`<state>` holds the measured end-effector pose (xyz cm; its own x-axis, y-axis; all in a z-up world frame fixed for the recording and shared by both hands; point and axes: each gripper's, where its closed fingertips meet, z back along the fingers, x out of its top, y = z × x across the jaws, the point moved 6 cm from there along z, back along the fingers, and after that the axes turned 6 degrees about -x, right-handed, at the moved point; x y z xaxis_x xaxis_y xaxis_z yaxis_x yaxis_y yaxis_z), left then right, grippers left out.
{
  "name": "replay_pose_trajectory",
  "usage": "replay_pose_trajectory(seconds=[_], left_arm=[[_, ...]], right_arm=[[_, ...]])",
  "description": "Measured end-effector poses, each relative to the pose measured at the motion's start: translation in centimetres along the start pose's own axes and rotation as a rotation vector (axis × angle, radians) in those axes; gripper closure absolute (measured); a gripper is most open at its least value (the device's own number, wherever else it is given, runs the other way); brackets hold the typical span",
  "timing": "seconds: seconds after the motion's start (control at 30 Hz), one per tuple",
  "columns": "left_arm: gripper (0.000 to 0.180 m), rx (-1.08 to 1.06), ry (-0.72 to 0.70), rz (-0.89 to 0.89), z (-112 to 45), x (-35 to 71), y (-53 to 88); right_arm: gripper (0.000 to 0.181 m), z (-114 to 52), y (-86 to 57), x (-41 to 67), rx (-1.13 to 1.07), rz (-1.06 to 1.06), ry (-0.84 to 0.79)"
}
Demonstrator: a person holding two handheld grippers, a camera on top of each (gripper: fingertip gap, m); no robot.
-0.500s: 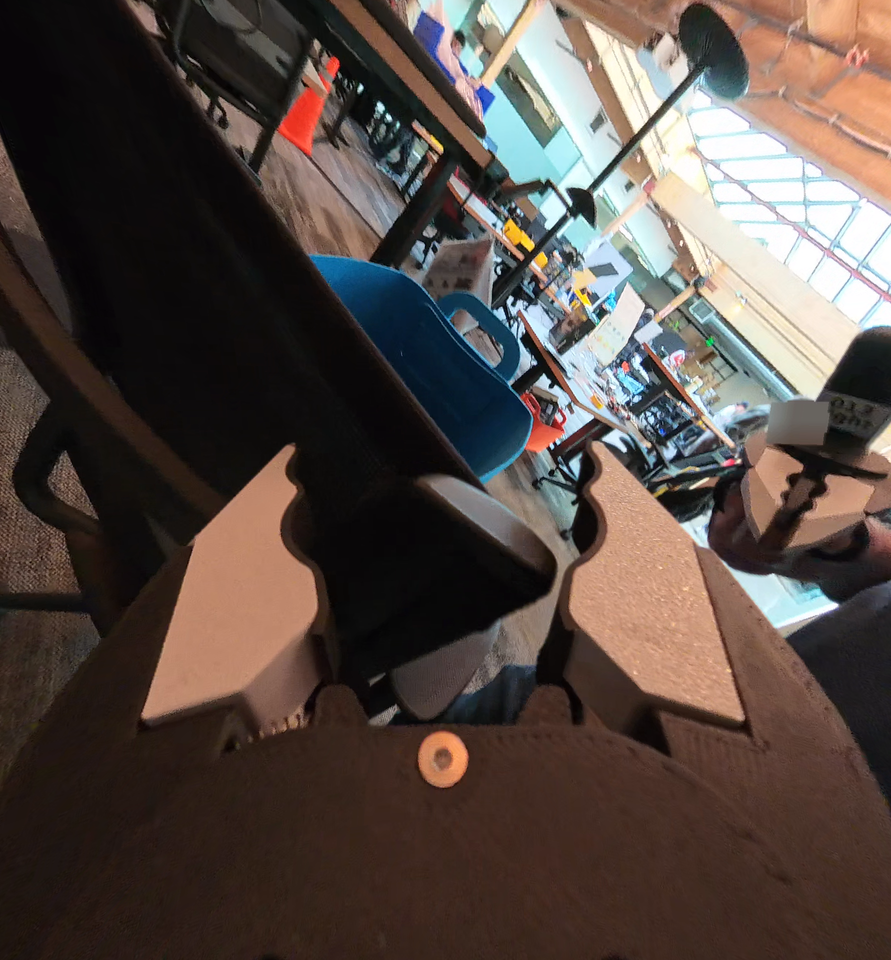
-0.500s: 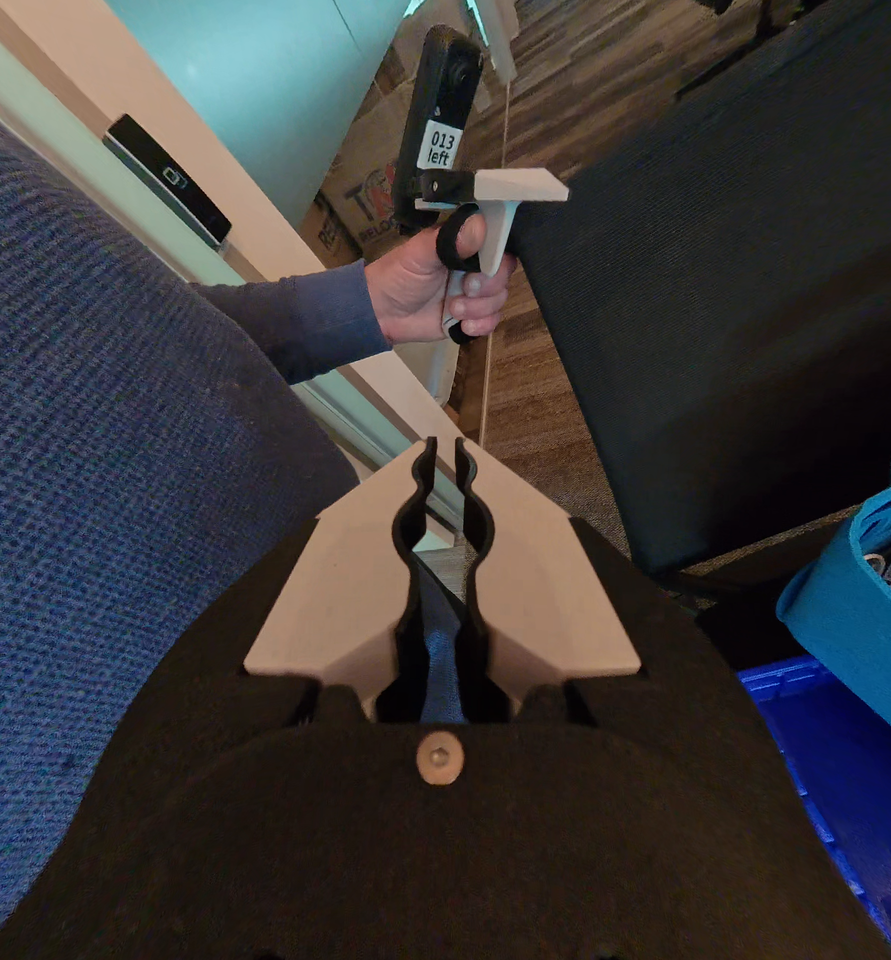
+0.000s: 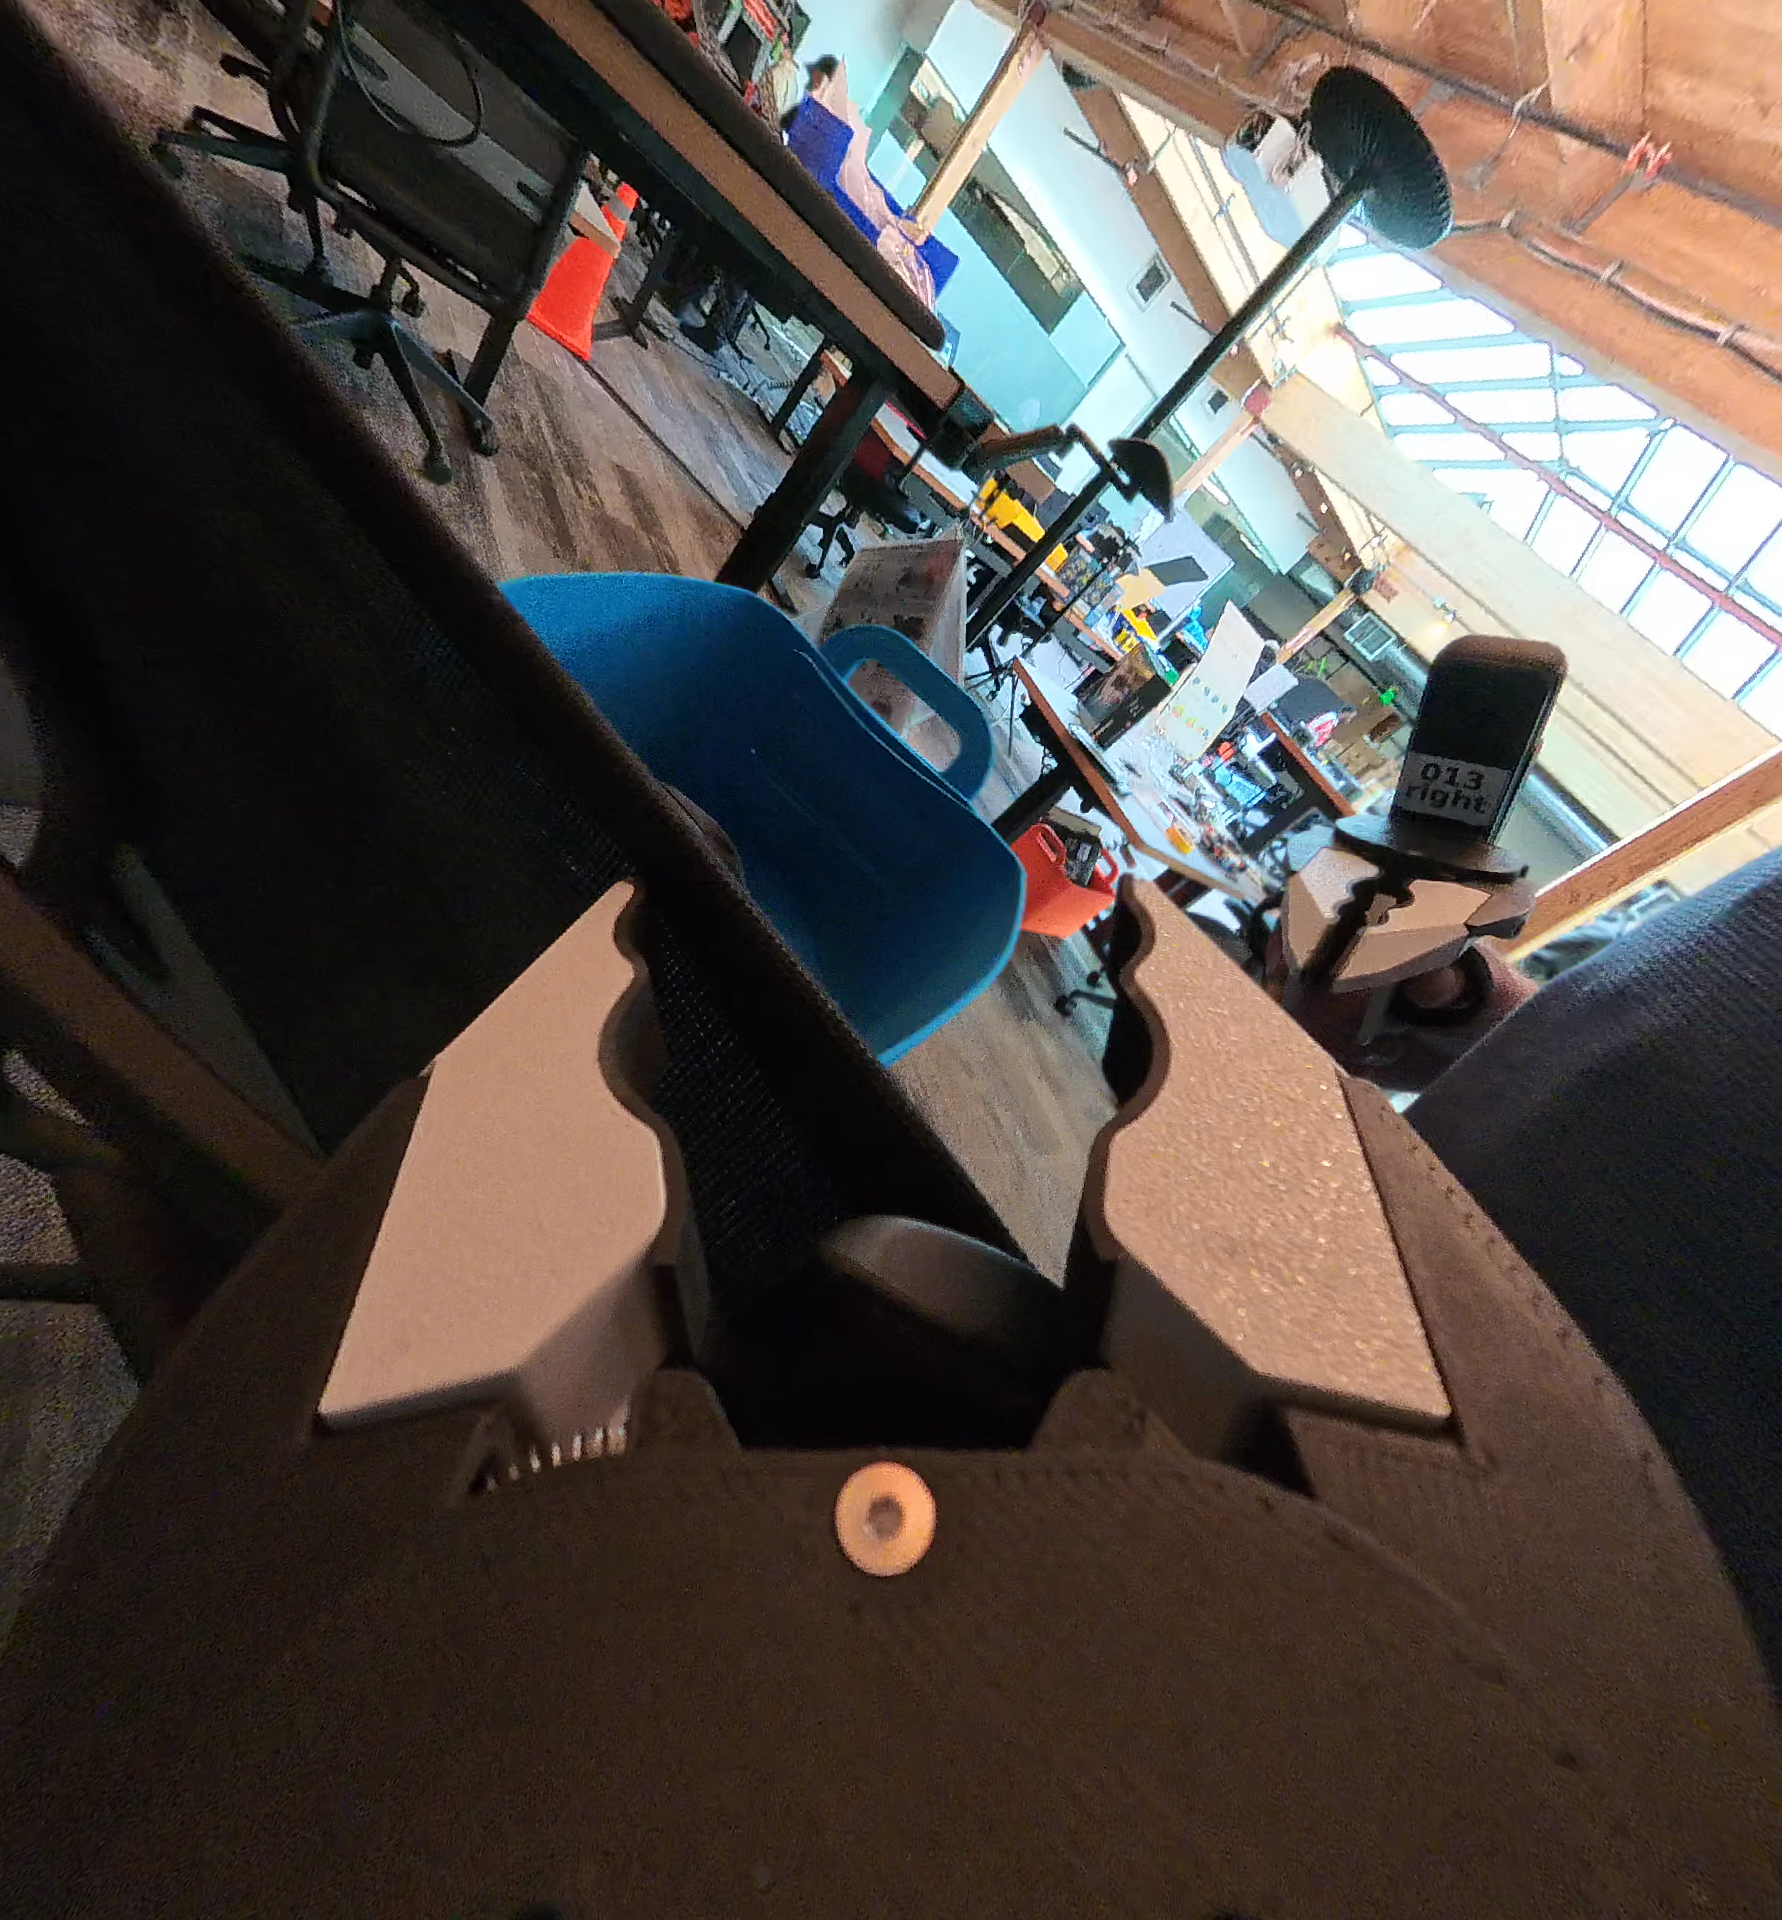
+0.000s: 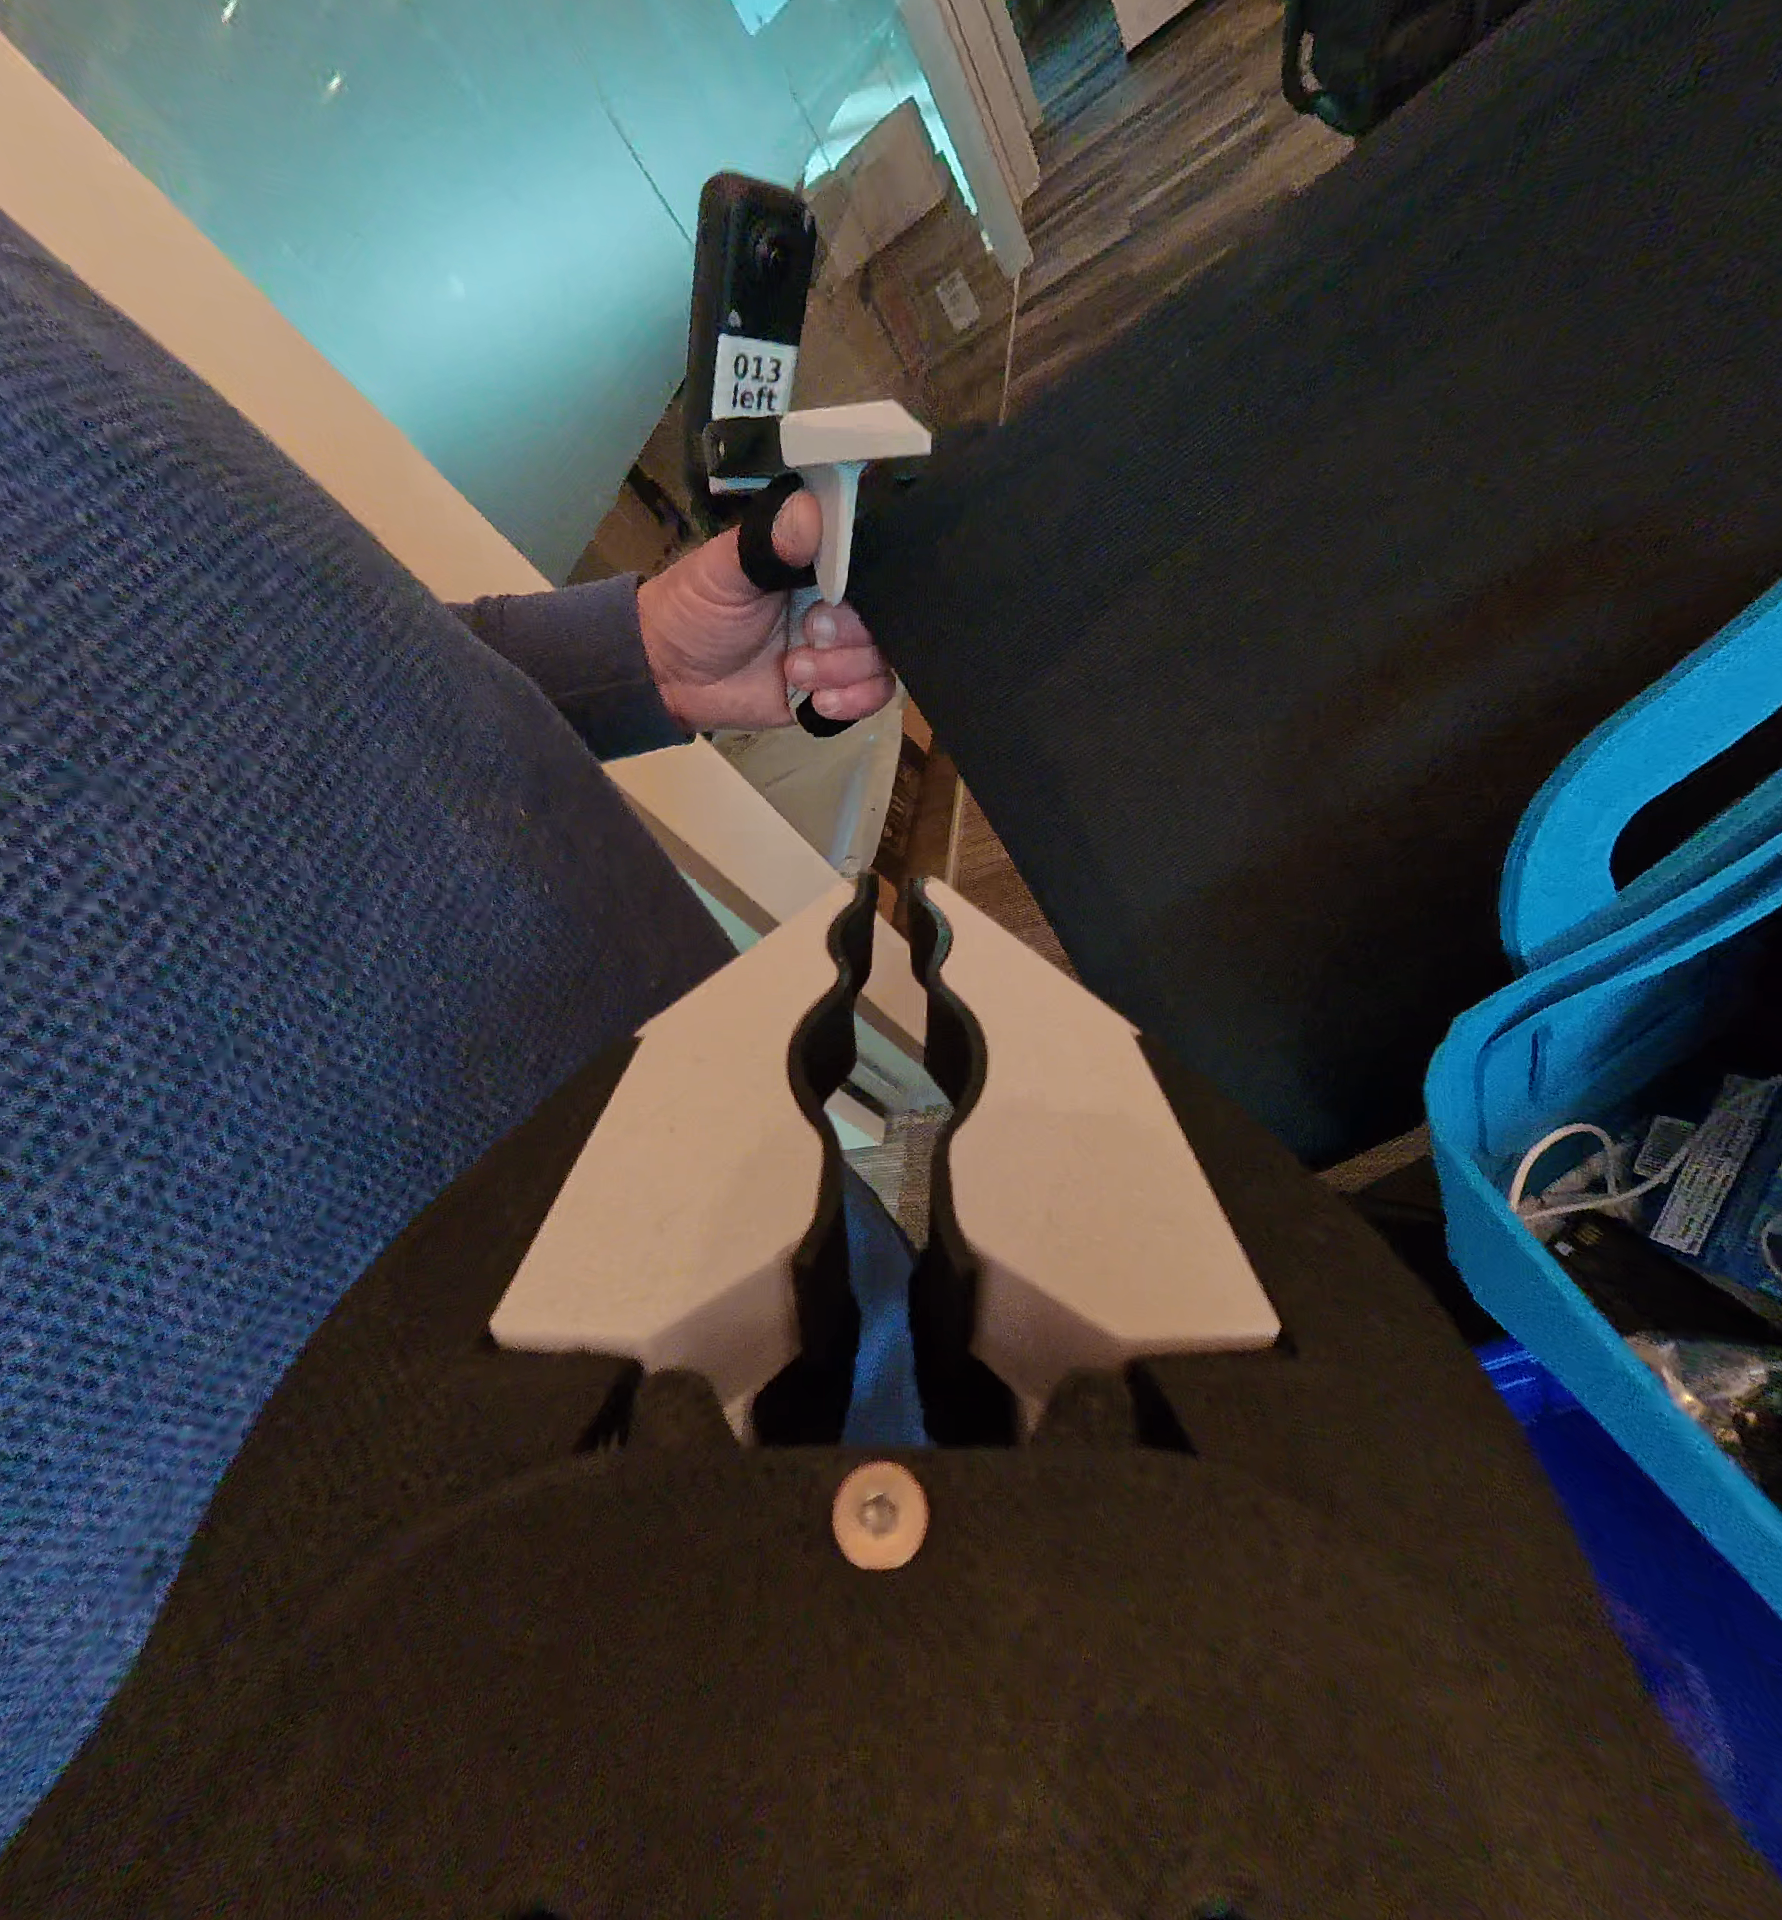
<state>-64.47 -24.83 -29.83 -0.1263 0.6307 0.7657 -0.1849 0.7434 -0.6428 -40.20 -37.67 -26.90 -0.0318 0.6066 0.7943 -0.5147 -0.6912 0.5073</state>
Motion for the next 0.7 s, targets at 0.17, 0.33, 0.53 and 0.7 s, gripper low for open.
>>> replay_pose_trajectory(seconds=[0.17,0.33,0.53,0.7], left_arm=[[0.091,0.017,-0.004,-0.038,-7.8,2.0,1.8],[0.093,0.071,-0.030,-0.037,-16.2,4.8,5.0],[0.089,0.138,-0.035,-0.071,-25.4,8.0,9.1],[0.083,0.133,-0.010,-0.048,-31.2,10.2,11.3]], right_arm=[[0.177,2.9,-4.1,1.8,-0.013,0.046,-0.003],[0.177,6.3,-7.2,4.4,-0.031,0.072,-0.041],[0.176,10.3,-8.9,4.3,-0.120,0.043,-0.113],[0.175,13.1,-8.7,2.0,-0.226,-0.050,-0.205]])
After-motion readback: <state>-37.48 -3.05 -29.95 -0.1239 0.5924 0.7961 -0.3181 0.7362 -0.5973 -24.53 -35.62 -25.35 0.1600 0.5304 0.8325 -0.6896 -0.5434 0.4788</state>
